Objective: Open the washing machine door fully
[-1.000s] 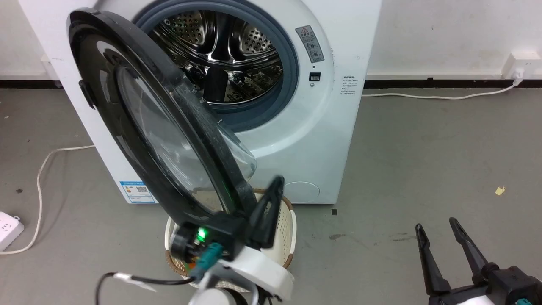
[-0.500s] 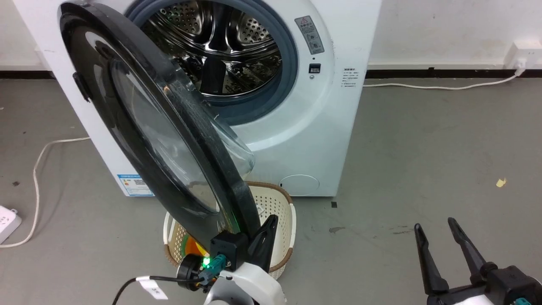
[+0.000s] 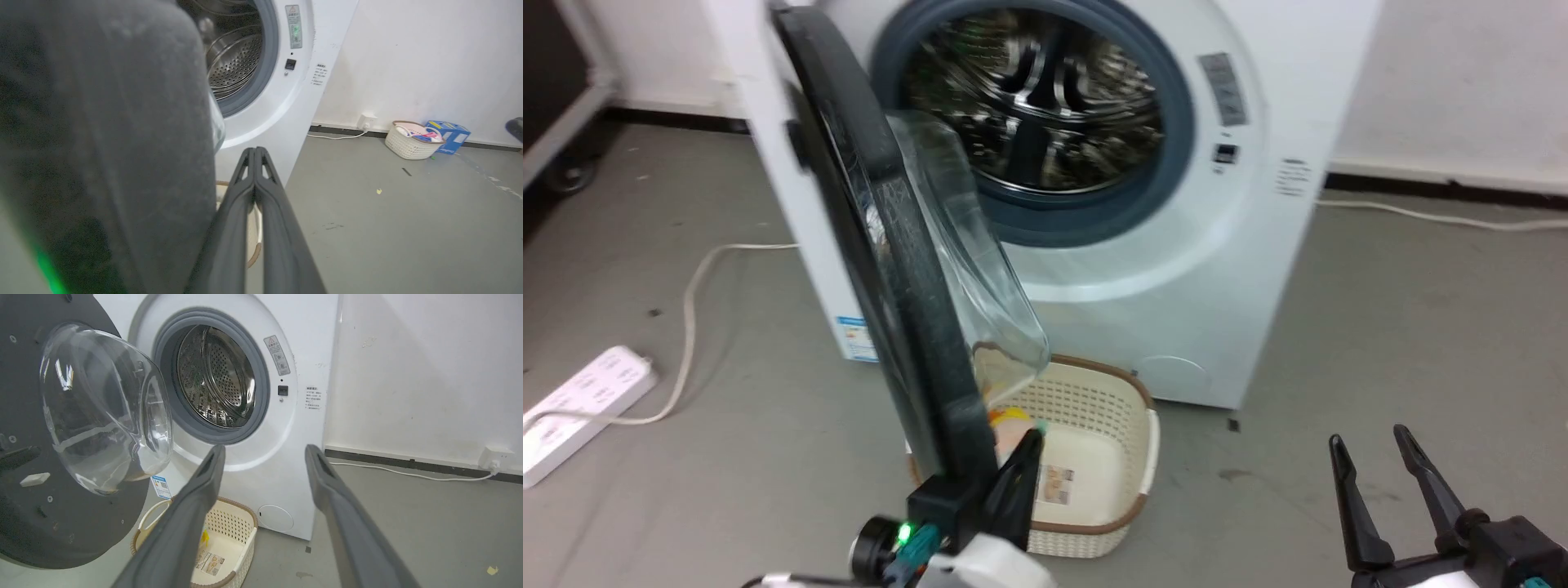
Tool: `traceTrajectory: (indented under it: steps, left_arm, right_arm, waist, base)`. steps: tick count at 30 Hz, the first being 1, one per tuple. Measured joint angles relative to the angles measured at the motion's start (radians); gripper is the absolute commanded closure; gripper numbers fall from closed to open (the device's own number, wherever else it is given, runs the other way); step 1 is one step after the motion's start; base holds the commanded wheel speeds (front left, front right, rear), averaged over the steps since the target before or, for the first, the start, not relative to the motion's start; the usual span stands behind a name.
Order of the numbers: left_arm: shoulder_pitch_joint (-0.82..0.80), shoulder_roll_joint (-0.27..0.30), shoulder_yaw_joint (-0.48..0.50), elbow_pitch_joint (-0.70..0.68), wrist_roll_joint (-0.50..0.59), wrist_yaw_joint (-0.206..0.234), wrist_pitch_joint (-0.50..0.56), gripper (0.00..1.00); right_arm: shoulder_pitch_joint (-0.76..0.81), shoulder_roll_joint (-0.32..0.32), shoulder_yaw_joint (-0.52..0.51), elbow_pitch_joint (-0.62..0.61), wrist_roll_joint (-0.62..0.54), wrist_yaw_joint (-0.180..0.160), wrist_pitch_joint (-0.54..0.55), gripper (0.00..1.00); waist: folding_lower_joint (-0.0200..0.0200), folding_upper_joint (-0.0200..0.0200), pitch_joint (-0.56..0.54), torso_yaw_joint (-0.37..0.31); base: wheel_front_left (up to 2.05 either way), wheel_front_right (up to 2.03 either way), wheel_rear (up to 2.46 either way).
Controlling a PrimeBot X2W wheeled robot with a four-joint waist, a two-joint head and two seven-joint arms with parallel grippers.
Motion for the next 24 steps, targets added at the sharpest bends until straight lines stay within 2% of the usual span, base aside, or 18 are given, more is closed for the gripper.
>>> traceTrajectory:
  steps: [5, 10, 14, 20, 24]
  left_arm:
    - [0.081, 0.049, 0.003, -0.081, 0.0, 0.032, 0.035, 1.0]
    - [0.092, 0.069, 0.015, -0.116, 0.0, 0.049, 0.054, 1.0]
    - [0.094, 0.079, 0.041, -0.135, -0.01, 0.065, 0.055, 1.0]
    - [0.092, 0.134, 0.105, -0.144, -0.03, 0.082, 0.071, 1.0]
    - [0.071, 0.174, 0.147, -0.139, -0.047, 0.084, 0.083, 1.0]
  right_arm:
    - [0.012, 0.001, -0.008, -0.001, 0.003, 0.0, 0.0, 0.0]
    - [0.015, 0.001, 0.003, 0.003, 0.003, 0.0, 0.0, 0.0]
    - [0.015, 0.001, 0.011, 0.006, 0.007, 0.0, 0.0, 0.0]
    - [0.016, 0.001, 0.028, 0.01, 0.0, 0.0, 0.0, 0.0]
    - [0.014, 0.001, 0.035, 0.006, -0.021, 0.0, 0.0, 0.0]
  waist:
    - [0.0, 0.0, -0.018, 0.089]
    - [0.0, 0.0, -0.025, 0.153]
    - [0.0, 0.0, -0.029, 0.214]
    - [-0.0001, 0.0, -0.02, 0.294]
    - [0.0001, 0.0, 0.018, 0.321]
  base:
    - [0.0, 0.0, 0.0]
    - [0.0, 0.0, 0.0]
    - [0.0, 0.0, 0.0]
    - [0.0, 0.0, 0.0]
    - [0.0, 0.0, 0.0]
